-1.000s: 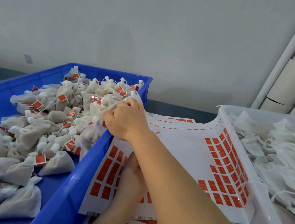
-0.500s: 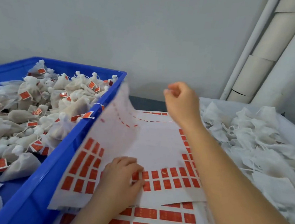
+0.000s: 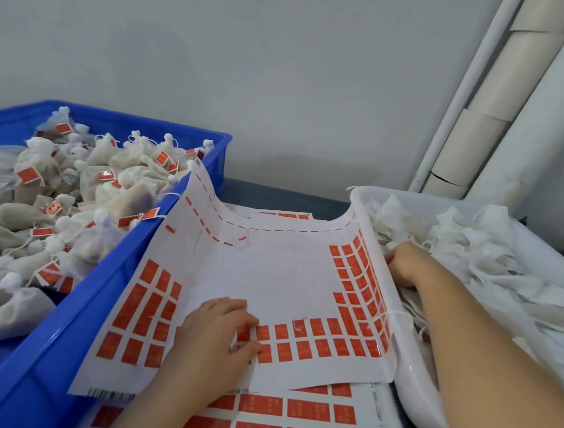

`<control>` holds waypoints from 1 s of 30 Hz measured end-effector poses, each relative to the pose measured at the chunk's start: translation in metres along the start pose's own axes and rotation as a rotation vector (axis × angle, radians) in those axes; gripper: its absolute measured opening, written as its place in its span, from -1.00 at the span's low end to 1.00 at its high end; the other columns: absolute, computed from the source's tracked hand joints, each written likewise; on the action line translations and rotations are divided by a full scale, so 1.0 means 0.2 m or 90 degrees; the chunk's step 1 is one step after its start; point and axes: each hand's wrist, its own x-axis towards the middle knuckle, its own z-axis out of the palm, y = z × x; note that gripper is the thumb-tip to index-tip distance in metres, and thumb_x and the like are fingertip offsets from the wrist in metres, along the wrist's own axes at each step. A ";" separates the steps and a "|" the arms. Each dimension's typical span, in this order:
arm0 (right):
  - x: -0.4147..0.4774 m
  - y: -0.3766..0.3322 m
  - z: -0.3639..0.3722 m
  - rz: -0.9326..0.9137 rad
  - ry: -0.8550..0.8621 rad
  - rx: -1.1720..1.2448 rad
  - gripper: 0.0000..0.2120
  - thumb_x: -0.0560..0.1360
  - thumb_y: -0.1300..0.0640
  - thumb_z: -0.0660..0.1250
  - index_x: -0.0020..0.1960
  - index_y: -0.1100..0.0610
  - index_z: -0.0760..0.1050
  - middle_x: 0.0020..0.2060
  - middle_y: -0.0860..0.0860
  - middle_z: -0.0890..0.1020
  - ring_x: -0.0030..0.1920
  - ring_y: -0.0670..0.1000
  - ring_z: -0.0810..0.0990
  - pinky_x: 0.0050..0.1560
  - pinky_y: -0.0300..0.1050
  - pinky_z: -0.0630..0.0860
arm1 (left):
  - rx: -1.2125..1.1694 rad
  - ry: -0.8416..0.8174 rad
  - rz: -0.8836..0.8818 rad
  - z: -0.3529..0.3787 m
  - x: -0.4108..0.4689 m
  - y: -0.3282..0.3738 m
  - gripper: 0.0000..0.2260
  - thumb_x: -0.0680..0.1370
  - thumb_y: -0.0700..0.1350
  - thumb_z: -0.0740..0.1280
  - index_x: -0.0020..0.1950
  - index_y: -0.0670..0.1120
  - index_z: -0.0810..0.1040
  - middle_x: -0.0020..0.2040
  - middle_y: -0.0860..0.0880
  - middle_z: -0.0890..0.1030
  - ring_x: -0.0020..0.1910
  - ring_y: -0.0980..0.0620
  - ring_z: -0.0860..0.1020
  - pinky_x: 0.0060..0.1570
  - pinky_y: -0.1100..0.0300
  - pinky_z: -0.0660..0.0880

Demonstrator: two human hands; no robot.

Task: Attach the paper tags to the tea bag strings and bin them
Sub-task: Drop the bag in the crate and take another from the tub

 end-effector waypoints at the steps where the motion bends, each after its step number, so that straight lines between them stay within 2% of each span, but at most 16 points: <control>1: 0.02 0.00 0.01 0.005 0.021 -0.001 -0.83 0.50 0.15 0.34 0.02 0.21 0.57 -0.08 0.13 0.61 -0.15 0.07 0.57 -0.01 -0.08 0.50 | 0.000 -0.004 -0.003 0.00 0.00 0.00 -0.67 0.52 0.16 0.26 0.29 0.23 0.41 0.40 0.27 0.28 0.40 0.22 0.20 0.41 0.13 0.16; 3: 0.04 -0.01 0.02 0.030 0.066 -0.025 -0.77 0.52 0.15 0.30 0.14 0.22 0.51 0.08 0.16 0.57 -0.10 0.07 0.51 0.03 -0.08 0.44 | -0.002 -0.004 -0.005 0.00 0.00 0.00 -0.67 0.52 0.17 0.27 0.28 0.23 0.41 0.40 0.27 0.28 0.40 0.22 0.19 0.41 0.13 0.16; 5: 0.05 -0.01 0.04 0.092 0.071 -0.042 -0.65 0.54 0.14 0.25 0.30 0.22 0.38 0.24 0.20 0.46 0.10 0.14 0.49 0.15 -0.02 0.42 | -0.003 -0.003 0.000 0.01 0.00 0.00 -0.67 0.52 0.16 0.27 0.28 0.23 0.41 0.40 0.27 0.28 0.40 0.22 0.19 0.41 0.13 0.16; 6: 0.05 -0.01 0.04 0.118 0.050 -0.045 -0.61 0.54 0.14 0.26 0.33 0.22 0.33 0.26 0.21 0.43 0.18 0.17 0.46 0.21 0.01 0.41 | -0.002 -0.004 0.000 0.01 0.00 0.00 -0.67 0.52 0.16 0.27 0.28 0.22 0.41 0.40 0.27 0.29 0.40 0.22 0.19 0.41 0.13 0.16; 8: 0.05 -0.01 0.04 0.131 0.029 -0.048 -0.58 0.51 0.12 0.31 0.31 0.22 0.35 0.19 0.18 0.47 0.14 0.16 0.48 0.16 0.00 0.44 | -0.002 -0.005 -0.001 0.00 0.00 0.00 -0.67 0.52 0.16 0.27 0.28 0.22 0.42 0.40 0.26 0.29 0.40 0.22 0.19 0.41 0.12 0.16; 12: 0.05 -0.01 0.01 0.047 0.181 -0.007 -0.83 0.48 0.14 0.34 -0.03 0.25 0.53 -0.14 0.15 0.59 -0.17 0.12 0.56 -0.12 -0.08 0.49 | -0.008 -0.011 -0.003 -0.01 -0.01 0.00 -0.67 0.51 0.17 0.27 0.27 0.22 0.42 0.40 0.27 0.29 0.39 0.23 0.20 0.41 0.13 0.17; 13: 0.05 -0.01 -0.01 0.030 0.217 0.012 -0.87 0.49 0.17 0.31 -0.13 0.24 0.52 -0.23 0.13 0.57 -0.24 0.11 0.54 -0.20 -0.10 0.46 | -0.008 -0.010 -0.004 -0.01 0.00 0.01 -0.67 0.51 0.17 0.27 0.27 0.22 0.42 0.39 0.27 0.29 0.39 0.23 0.20 0.41 0.13 0.17; 15: 0.05 0.00 -0.05 0.019 0.274 0.079 -0.83 0.47 0.20 0.25 -0.29 0.20 0.44 -0.36 0.10 0.50 -0.34 0.09 0.47 -0.31 -0.13 0.36 | -0.006 -0.008 -0.008 -0.01 0.00 0.01 -0.68 0.51 0.17 0.27 0.26 0.21 0.43 0.39 0.27 0.29 0.39 0.23 0.20 0.41 0.12 0.17; 18: 0.04 0.00 -0.07 -0.017 0.346 0.261 -0.78 0.43 0.17 0.18 -0.38 0.16 0.31 -0.46 0.04 0.37 -0.43 0.03 0.33 -0.38 -0.16 0.26 | -0.011 -0.006 -0.010 -0.01 -0.01 0.01 -0.70 0.51 0.17 0.27 0.24 0.22 0.44 0.39 0.27 0.30 0.38 0.23 0.21 0.41 0.12 0.20; 21: 0.02 -0.02 -0.08 -0.051 0.393 0.443 -0.72 0.48 0.09 0.16 -0.38 0.12 0.22 -0.47 0.00 0.29 -0.43 0.00 0.26 -0.38 -0.15 0.23 | -0.011 -0.003 -0.004 -0.01 -0.01 0.02 -0.71 0.52 0.16 0.27 0.23 0.22 0.45 0.38 0.26 0.30 0.38 0.22 0.21 0.41 0.11 0.19; 25: 0.00 -0.06 -0.10 -0.093 0.452 0.515 -0.72 0.56 -0.03 0.15 -0.20 0.15 0.39 -0.37 -0.06 0.43 -0.35 -0.11 0.39 -0.35 -0.22 0.28 | -0.014 -0.009 -0.005 -0.01 -0.01 0.02 -0.72 0.52 0.16 0.26 0.22 0.22 0.45 0.39 0.26 0.30 0.38 0.22 0.21 0.42 0.11 0.19; 27: -0.04 -0.10 -0.14 -0.123 0.492 0.537 -0.72 0.58 -0.04 0.13 -0.13 0.16 0.38 -0.34 -0.10 0.42 -0.33 -0.16 0.39 -0.36 -0.29 0.27 | -0.013 -0.010 -0.006 -0.01 -0.01 0.02 -0.72 0.52 0.17 0.26 0.23 0.22 0.45 0.39 0.26 0.30 0.38 0.22 0.21 0.41 0.11 0.17; 30: -0.17 -0.22 -0.24 -0.189 0.481 0.683 -0.79 0.57 -0.02 0.17 -0.19 0.05 0.40 -0.31 -0.15 0.43 -0.31 -0.21 0.40 -0.30 -0.35 0.32 | -0.006 -0.004 0.000 -0.02 0.00 0.02 -0.72 0.52 0.17 0.25 0.22 0.22 0.46 0.39 0.27 0.31 0.38 0.22 0.21 0.41 0.12 0.16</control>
